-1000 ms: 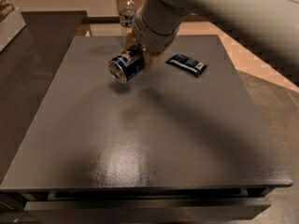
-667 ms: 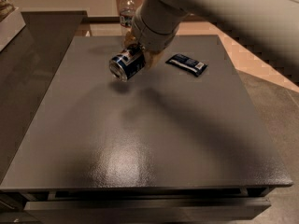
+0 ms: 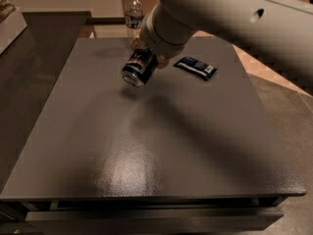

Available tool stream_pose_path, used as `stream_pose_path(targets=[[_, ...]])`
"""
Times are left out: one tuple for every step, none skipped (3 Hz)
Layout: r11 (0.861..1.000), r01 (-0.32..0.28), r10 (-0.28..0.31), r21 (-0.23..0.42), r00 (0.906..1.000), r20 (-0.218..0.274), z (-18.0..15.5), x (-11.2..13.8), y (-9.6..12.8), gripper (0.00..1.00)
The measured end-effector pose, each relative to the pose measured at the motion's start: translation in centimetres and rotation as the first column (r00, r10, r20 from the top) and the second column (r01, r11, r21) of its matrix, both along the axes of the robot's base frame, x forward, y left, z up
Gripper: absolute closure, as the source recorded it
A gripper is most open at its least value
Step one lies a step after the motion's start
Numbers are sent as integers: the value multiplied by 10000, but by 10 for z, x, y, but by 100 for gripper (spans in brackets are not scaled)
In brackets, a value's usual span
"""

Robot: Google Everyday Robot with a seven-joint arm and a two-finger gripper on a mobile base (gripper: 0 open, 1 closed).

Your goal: Place pepsi can upright

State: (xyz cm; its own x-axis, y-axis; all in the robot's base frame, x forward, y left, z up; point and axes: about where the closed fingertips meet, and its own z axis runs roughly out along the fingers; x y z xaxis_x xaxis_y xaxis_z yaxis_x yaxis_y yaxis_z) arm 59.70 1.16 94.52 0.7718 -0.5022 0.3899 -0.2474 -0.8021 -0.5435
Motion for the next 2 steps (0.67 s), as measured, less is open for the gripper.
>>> stream_pose_path(targets=[[9864, -1438, 1554, -793, 9737, 1668, 3, 0, 11, 100], [9533, -2617, 2967, -1510, 9057, 3029, 6, -3, 27, 100]])
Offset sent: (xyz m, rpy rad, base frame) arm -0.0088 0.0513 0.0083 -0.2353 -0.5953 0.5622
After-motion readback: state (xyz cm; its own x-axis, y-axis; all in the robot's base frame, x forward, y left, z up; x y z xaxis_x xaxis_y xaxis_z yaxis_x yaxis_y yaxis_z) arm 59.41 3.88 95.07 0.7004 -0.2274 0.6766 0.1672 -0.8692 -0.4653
